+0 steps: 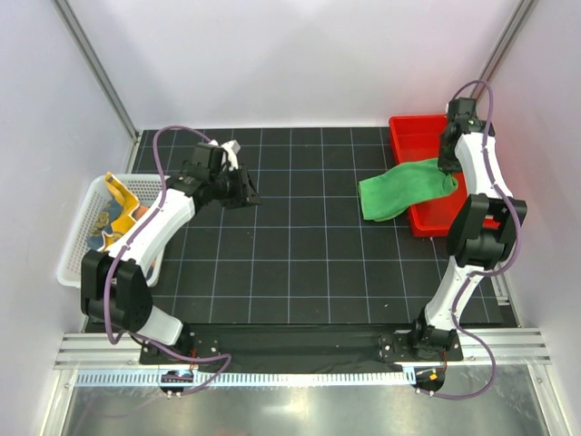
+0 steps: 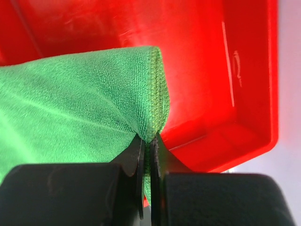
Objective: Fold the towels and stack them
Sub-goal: Neatly place the folded towel into the bin, then grab crumpled towel, then move the towel to the center of the board, then flatten out the crumpled towel
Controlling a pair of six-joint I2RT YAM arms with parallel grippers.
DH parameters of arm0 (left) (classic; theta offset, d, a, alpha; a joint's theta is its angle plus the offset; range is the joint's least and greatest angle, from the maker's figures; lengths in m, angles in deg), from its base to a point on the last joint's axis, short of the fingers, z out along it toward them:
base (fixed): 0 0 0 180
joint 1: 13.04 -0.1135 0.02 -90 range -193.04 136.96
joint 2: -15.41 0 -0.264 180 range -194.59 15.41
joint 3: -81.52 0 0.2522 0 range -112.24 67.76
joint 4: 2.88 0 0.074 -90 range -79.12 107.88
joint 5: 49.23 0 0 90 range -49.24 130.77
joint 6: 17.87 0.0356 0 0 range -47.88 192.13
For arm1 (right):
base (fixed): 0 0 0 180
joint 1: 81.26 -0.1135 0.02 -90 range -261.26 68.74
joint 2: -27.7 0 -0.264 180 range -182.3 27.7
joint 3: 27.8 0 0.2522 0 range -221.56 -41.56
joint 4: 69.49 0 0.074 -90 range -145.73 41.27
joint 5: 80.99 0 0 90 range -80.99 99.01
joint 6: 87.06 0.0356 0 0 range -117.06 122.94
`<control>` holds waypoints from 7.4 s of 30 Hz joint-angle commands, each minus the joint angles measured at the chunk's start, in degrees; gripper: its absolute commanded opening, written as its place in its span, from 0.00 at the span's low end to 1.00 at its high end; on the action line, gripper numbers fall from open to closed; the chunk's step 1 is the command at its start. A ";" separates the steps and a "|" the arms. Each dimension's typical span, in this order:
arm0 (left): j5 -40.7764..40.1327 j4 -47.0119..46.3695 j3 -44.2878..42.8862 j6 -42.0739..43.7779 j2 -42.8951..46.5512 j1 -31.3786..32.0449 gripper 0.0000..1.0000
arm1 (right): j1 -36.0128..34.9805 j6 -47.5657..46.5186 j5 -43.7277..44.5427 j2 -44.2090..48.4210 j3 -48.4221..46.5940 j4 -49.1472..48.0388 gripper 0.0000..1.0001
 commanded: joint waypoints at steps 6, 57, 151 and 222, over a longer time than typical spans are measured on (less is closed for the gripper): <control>3.84 -2.37 -0.82 -0.74 -0.75 -0.20 0.41 | 4.15 -2.42 5.54 -4.77 -7.08 -4.72 0.01; 10.08 -5.36 0.14 -2.23 -0.14 -0.11 0.41 | 8.28 4.77 -8.32 -8.90 -7.18 -11.23 0.39; -50.47 20.47 -28.50 -6.98 -9.28 -27.10 0.10 | -22.56 23.50 -30.84 31.61 20.33 -21.42 0.99; 25.46 -13.98 -26.84 14.80 -36.61 7.45 0.55 | -30.04 36.97 -28.64 20.38 58.75 -48.47 0.51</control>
